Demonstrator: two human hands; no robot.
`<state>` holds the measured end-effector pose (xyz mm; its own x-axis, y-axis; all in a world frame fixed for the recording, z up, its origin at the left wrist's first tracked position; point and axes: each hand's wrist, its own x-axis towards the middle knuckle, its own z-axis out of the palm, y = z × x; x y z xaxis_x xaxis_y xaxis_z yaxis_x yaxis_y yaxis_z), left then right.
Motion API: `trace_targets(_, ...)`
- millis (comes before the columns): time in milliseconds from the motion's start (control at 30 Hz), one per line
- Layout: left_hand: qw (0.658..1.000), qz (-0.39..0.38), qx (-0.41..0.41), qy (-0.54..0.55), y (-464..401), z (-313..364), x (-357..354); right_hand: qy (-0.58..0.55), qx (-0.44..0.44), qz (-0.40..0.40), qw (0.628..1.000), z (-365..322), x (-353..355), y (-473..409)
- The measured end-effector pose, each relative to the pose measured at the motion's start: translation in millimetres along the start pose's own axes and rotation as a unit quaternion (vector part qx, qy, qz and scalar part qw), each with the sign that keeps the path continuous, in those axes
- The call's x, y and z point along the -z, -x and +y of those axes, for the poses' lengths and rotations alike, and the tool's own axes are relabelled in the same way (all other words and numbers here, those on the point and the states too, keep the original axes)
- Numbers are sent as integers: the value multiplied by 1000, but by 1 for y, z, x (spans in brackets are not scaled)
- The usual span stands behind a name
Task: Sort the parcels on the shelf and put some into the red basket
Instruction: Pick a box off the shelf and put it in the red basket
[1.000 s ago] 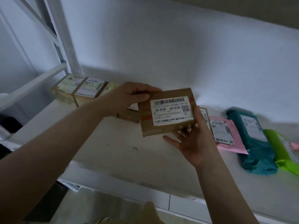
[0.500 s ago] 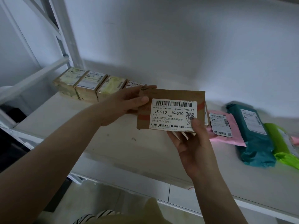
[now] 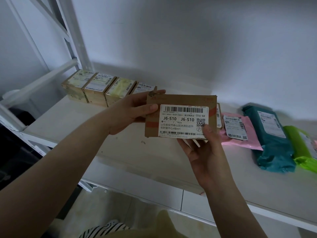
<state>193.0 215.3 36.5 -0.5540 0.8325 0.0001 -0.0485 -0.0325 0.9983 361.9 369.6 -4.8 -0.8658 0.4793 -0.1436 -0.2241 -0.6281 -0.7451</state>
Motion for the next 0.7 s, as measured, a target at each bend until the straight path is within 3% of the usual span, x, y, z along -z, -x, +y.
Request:
trace_targets(233,999,-24,35,-20,9,-4,-5,42,-2,17,999,-3,5,16)
trace_targets(500,986,-126,98,-44,28,-1,-10,110,11,47,993,0,8,71)
trace_targets(700,971,-168,168,-37,61,-33,-34,142,37,186,972,24,2,129)
